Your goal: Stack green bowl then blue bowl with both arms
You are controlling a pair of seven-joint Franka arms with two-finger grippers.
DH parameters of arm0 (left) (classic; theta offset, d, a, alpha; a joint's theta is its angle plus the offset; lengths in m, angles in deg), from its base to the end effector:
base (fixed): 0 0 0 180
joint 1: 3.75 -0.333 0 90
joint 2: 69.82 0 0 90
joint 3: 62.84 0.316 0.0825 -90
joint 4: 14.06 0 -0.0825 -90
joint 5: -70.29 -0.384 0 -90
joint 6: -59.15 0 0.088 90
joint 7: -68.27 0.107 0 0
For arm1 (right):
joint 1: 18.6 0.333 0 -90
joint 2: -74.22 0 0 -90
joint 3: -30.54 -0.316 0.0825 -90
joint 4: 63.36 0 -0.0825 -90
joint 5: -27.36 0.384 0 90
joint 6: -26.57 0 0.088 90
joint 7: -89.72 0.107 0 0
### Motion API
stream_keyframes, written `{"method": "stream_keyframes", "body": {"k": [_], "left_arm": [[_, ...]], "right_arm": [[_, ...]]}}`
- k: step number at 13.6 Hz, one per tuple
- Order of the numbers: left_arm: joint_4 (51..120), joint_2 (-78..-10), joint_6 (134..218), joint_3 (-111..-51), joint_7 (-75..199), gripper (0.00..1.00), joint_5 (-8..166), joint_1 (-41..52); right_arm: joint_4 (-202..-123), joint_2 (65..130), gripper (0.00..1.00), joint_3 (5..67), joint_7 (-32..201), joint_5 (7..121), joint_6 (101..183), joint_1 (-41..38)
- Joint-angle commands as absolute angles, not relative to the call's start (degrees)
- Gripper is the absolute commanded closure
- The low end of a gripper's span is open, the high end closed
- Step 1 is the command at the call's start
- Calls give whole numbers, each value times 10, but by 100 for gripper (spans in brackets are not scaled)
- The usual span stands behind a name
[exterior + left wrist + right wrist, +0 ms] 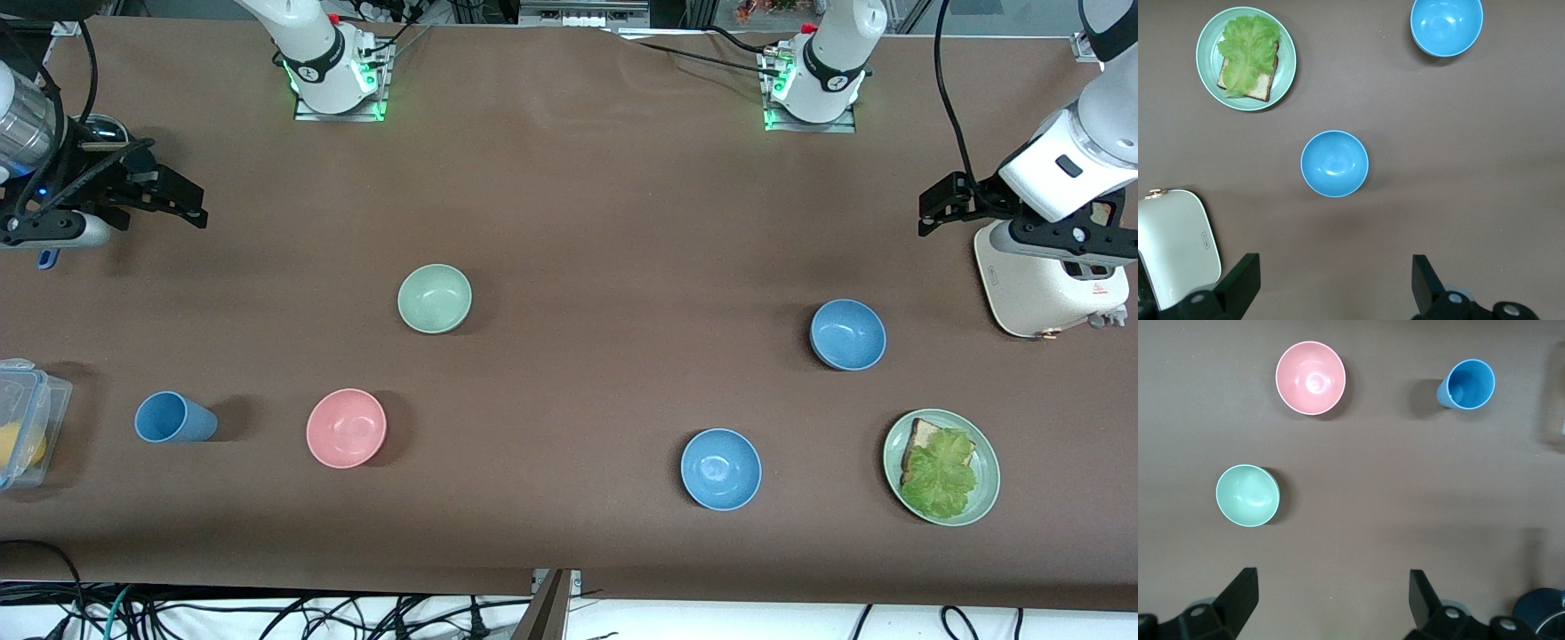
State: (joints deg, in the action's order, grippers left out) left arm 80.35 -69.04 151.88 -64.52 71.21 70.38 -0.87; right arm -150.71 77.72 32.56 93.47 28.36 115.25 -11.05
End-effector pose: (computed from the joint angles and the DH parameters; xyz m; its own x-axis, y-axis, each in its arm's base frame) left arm 0.5582 -0.0446 0.5846 0.9905 -0.1304 -0.0428 -0.1303 -0.9915 0.0042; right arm 0.5678 0.0575 0.6099 0.9988 0.0314 -0.0387 0.0309 -0.9994 -0.0128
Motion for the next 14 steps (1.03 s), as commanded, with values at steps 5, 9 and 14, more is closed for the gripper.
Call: {"method": "stream_keyframes", "body": {"k": [5,9,14], "left_arm": [[782,-678,1511,-649,708,0,689,-14],[782,-678,1510,-649,708,0,689,-14],[782,-677,1502,-649,709,0,689,-15]], "right_arm": [[-1509,773,0,322,929,294,1154,-113],[-1510,773,0,322,931,294,1152,-113],[-1510,774,0,323,929,293,1148,-113]]}}
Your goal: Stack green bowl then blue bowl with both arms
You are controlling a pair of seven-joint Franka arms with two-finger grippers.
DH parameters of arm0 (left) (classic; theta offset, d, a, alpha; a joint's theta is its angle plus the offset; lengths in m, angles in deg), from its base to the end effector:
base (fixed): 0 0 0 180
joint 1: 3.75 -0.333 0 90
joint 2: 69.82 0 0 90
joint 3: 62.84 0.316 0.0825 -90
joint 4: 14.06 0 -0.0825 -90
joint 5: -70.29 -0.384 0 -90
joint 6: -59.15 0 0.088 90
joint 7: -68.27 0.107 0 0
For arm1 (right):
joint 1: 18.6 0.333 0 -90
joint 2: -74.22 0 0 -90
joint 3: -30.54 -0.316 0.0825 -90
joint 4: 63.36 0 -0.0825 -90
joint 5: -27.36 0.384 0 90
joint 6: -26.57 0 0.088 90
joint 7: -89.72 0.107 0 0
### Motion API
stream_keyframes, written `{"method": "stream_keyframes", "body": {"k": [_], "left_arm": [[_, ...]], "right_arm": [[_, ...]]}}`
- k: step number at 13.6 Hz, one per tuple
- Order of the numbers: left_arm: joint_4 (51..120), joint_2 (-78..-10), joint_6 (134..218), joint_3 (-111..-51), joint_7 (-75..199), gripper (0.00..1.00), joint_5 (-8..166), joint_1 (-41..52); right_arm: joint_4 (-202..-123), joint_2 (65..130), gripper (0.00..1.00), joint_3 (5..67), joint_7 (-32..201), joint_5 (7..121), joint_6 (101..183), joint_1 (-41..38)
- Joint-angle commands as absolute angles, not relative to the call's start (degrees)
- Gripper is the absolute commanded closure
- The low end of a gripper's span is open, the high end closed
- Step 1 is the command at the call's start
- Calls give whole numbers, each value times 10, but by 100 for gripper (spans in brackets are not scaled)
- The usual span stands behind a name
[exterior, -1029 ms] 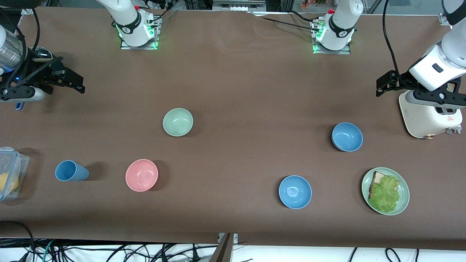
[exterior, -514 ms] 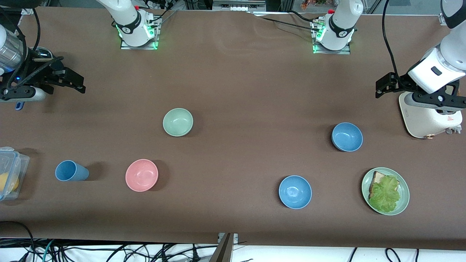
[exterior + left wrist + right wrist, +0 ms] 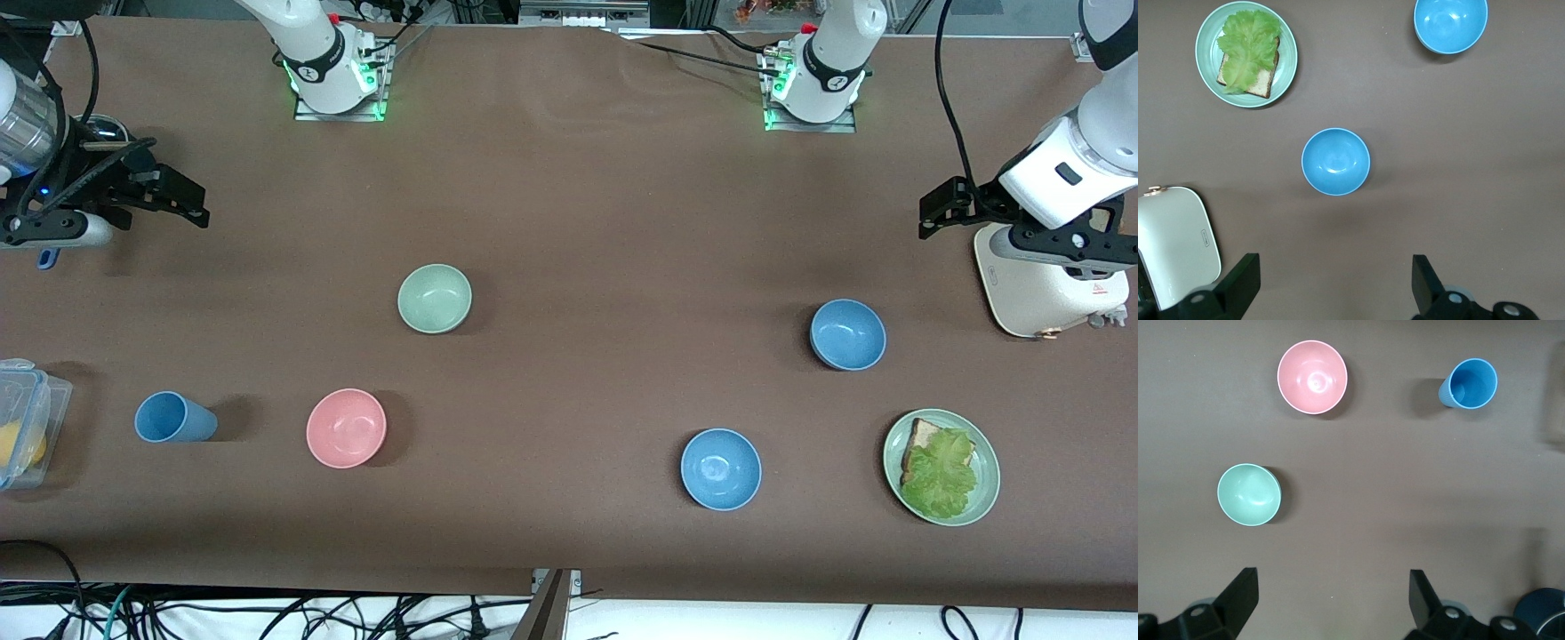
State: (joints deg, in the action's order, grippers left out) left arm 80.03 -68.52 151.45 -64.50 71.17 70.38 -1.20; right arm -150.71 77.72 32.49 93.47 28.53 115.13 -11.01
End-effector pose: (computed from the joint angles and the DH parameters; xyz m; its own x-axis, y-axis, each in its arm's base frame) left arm 0.5603 -0.0412 0.5815 0.9909 -0.1236 -0.0537 -0.1235 -0.9923 0.0049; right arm 0.5674 0.0589 0.6098 0.9986 0.0334 -0.0410 0.0328 -0.9993 -0.0157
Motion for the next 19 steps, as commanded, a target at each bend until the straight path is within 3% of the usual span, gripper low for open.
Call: {"method": "stream_keyframes", "body": {"k": [1,19], "left_arm": [[782,-677,1502,-649,709,0,689,-15],[782,-677,1502,-651,709,0,689,-14]], "right_arm": [[-1510,774,0,323,929,291,1149,-112],[-1514,783,0,323,926,294,1111,-113]]}}
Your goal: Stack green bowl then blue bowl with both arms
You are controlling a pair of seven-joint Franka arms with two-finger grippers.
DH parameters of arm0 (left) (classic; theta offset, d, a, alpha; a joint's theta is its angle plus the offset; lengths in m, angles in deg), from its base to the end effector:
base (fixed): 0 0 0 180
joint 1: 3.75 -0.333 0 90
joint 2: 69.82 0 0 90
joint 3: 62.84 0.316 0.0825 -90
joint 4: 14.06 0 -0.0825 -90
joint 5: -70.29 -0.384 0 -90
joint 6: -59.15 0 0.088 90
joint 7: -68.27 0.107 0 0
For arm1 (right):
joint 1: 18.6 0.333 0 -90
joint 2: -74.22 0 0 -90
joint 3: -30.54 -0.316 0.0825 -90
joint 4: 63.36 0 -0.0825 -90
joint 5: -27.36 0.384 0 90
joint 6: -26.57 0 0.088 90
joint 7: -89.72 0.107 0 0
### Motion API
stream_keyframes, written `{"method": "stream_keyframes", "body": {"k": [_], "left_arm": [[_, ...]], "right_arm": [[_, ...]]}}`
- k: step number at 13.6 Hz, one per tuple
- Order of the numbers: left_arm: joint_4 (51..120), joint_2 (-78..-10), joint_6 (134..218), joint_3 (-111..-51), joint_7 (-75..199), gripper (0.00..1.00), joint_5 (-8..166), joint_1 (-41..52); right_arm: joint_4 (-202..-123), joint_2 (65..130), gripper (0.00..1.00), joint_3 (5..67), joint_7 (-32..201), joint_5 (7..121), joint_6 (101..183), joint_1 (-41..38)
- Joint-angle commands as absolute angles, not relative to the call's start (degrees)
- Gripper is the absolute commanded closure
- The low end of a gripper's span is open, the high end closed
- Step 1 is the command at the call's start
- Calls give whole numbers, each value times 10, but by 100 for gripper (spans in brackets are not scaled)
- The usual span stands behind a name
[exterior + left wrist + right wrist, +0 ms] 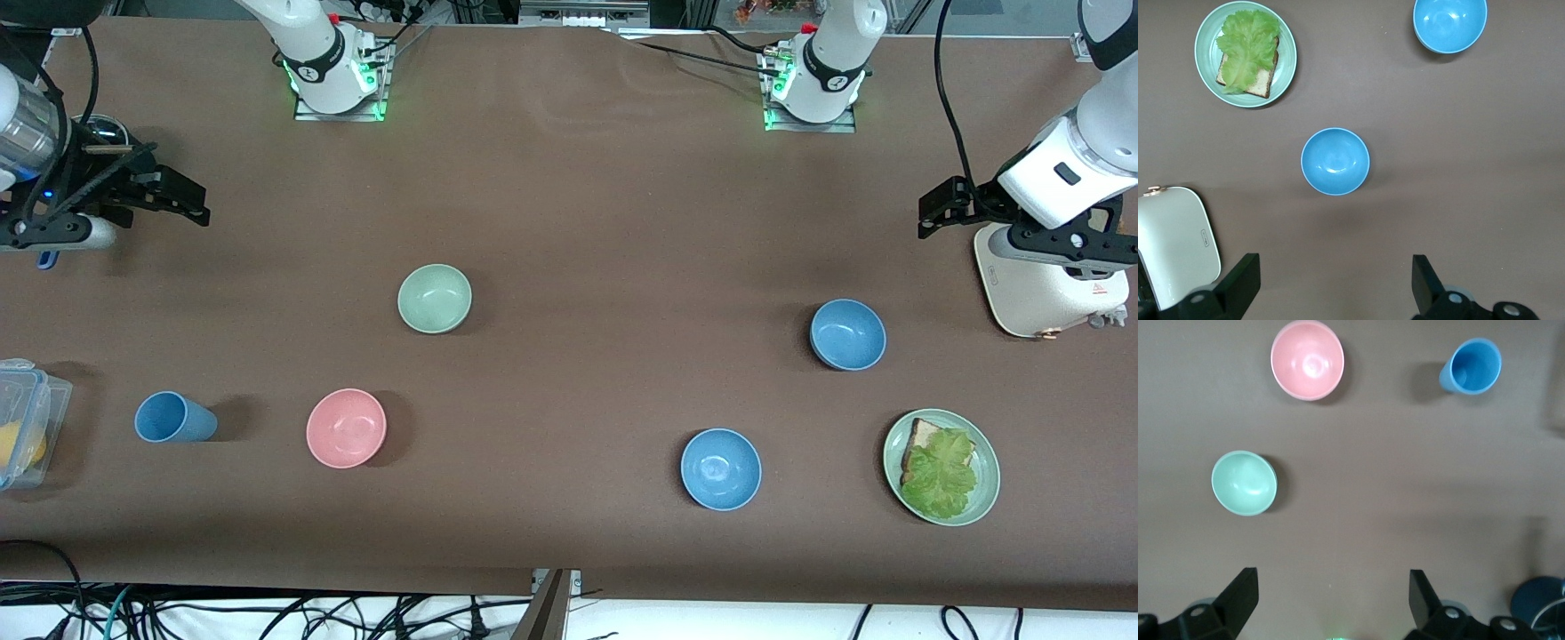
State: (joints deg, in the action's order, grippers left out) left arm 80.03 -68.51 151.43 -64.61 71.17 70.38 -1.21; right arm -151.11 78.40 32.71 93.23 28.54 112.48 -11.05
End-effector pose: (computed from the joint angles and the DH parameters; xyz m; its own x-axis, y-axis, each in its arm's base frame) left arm 0.5602 -0.0422 0.5814 0.9906 -0.1254 -0.0542 -0.1253 -0.9921 0.0050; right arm 0.5654 0.0564 0.5961 0.9938 0.0334 -0.1057 0.0324 -0.9994 -0.0114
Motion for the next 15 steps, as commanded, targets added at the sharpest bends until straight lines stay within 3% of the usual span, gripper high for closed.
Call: {"method": "stream_keyframes", "body": {"k": [1,5,7,11,15], "left_arm": [[782,-677,1502,-650,709,0,689,-14],[783,-677,1502,-649,709,0,689,-15],[783,-677,1502,-649,709,0,689,-15],[783,-677,1502,-649,709,0,689,-15],[783,-677,1502,-649,709,0,689,-15]], "right_arm": [[-1516,784,0,320,927,294,1110,-109],[-1519,784,0,320,930,305,1116,-99],[-1573,781,0,320,928,343,1162,-98],[-1830,712,0,275,940,351,1400,-95],[-1956,739,0,226,983,354,1602,-95]]}}
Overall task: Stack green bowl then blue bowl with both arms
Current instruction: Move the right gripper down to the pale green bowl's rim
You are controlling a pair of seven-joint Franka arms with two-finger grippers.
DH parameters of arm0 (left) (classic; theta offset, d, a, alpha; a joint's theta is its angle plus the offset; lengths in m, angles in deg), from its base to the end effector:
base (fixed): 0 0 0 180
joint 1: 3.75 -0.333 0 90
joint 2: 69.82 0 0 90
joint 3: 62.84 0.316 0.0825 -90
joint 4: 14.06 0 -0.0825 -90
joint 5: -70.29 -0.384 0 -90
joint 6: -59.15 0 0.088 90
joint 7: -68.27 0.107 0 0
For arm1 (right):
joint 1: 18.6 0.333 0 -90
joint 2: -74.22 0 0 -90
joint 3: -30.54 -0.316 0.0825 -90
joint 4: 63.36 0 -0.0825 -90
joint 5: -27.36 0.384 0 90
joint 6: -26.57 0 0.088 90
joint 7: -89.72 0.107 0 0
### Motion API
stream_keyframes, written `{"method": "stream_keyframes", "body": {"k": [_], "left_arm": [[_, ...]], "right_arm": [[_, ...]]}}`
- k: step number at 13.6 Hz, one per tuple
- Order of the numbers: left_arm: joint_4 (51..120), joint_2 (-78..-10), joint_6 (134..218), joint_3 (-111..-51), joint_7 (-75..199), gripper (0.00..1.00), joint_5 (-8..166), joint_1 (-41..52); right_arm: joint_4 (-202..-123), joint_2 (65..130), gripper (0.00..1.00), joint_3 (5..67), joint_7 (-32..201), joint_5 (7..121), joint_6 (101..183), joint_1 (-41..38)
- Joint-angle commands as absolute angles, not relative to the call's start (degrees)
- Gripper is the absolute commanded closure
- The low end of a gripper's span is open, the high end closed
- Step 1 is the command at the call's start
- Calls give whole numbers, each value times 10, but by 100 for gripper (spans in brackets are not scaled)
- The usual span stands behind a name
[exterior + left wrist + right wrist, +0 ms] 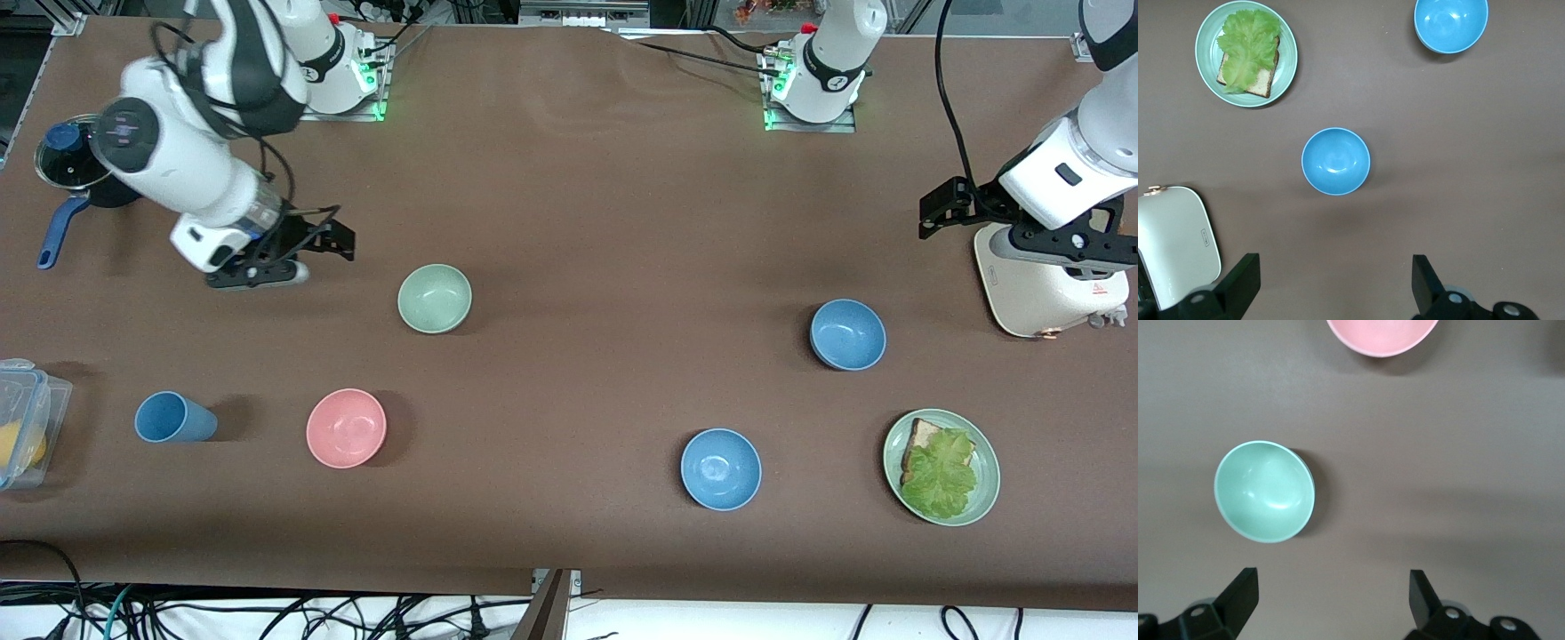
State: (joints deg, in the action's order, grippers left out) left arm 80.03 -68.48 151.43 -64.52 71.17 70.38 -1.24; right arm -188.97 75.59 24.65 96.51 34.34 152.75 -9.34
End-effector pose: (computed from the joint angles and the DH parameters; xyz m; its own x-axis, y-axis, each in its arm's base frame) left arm 0.5604 -0.0410 0.5811 0.9909 -0.1233 -0.0548 -0.1232 -0.9924 0.0050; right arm 0.5135 0.1432 0.3739 0.9968 0.0746 -0.0292 0.0714 -0.9927 -0.0968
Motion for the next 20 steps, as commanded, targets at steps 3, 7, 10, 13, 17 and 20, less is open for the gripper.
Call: {"method": "stream_keyframes", "body": {"k": [3,7,10,13,17,20], "left_arm": [[783,-677,1502,-649,709,0,689,-15],[783,-677,1502,-649,709,0,689,-15],[783,-677,1502,-649,709,0,689,-15],[783,-677,1502,-649,708,0,689,-15],[783,-677,1500,-649,708,0,689,-15],[783,-677,1500,-649,708,0,690,-15]], "right_arm": [[-1975,795,0,205,1001,354,1674,-96],[-1960,854,1,199,1003,352,1738,-87],[-1952,891,2,199,1004,352,1788,-76],[-1952,914,10,199,1004,352,1821,-67],[-1952,930,47,200,1002,352,1822,-69],[-1952,935,84,200,1003,352,1827,-71]]}}
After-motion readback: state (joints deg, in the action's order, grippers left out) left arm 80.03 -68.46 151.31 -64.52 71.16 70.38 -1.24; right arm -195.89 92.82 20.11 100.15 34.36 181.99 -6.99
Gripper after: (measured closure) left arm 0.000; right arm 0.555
